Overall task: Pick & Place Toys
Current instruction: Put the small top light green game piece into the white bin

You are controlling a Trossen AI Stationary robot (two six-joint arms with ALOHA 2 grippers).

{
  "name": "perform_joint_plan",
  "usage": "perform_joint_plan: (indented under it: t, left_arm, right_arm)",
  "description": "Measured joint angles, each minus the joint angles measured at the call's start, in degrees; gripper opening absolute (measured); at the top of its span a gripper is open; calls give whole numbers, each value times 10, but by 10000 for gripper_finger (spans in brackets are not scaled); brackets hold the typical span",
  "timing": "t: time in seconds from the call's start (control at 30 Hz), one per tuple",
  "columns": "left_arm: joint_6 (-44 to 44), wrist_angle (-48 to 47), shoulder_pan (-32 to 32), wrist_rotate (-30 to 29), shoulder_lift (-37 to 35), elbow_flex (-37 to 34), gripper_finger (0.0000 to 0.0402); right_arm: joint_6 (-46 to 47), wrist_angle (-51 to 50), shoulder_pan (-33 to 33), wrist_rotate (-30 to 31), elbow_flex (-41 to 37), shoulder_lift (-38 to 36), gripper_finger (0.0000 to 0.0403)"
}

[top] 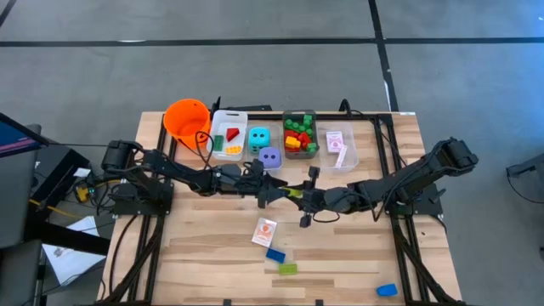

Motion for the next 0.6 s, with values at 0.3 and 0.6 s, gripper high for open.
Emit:
perform_joint_plan:
  t: [0.3, 0.6]
  left_arm:
    - [0, -4, 0, 0, 0, 0, 281]
    - [0, -6, 0, 1, 0, 0, 214]
  right_arm:
    - [0, -1, 0, 0, 0, 0, 93]
    - [0, -5, 0, 0, 0, 0, 93]
